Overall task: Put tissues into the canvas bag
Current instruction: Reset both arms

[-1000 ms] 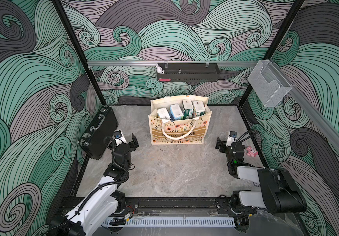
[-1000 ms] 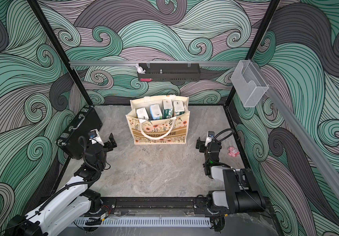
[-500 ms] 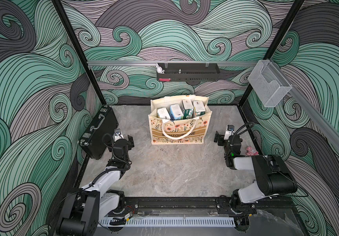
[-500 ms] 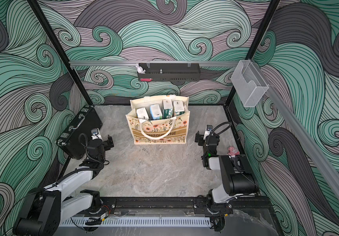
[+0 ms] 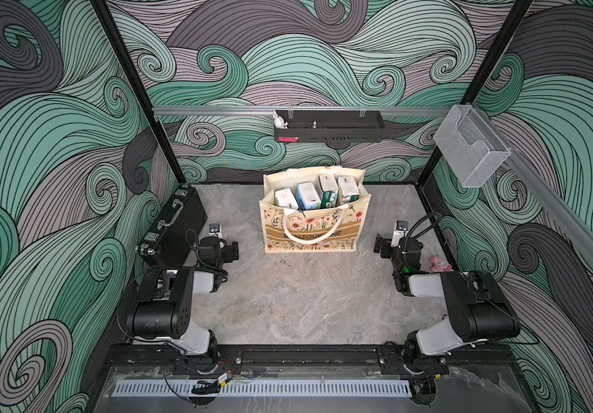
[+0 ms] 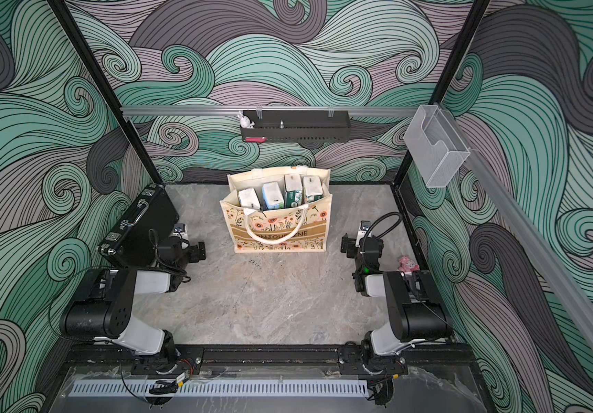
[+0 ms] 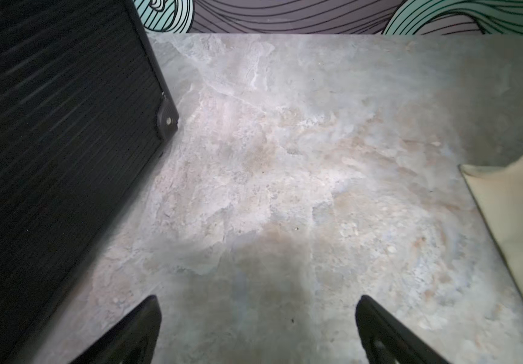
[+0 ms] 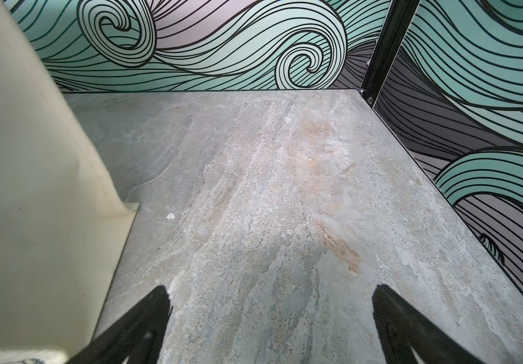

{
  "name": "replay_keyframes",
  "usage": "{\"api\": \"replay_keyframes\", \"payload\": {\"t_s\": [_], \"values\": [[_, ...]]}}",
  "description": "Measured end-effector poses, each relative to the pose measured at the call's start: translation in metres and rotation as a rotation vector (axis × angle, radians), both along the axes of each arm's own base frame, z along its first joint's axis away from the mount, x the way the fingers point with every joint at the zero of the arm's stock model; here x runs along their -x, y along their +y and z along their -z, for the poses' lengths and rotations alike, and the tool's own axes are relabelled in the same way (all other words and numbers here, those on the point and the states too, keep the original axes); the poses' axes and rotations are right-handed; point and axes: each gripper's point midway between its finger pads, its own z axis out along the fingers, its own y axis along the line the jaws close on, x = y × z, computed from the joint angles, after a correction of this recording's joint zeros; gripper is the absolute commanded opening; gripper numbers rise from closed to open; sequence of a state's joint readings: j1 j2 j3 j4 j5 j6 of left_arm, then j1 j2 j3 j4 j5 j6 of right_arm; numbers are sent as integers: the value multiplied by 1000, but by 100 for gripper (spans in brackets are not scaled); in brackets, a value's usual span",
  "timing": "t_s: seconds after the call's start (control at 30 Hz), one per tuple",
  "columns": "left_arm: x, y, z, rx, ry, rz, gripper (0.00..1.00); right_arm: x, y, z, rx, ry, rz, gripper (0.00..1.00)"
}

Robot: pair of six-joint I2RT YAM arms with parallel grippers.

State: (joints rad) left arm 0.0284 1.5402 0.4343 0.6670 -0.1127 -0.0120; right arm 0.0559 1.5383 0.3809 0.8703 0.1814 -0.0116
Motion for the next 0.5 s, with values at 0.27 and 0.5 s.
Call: {"api": "replay_keyframes", "payload": {"t_s": [0.27,0.5], "values": [[-8,3,-10,13,-26,-4,99,0,0,0,0,0,0,100],[-7,3,-8,15,-18,-1,99,0,3,3,-7,14,-22,100]]}}
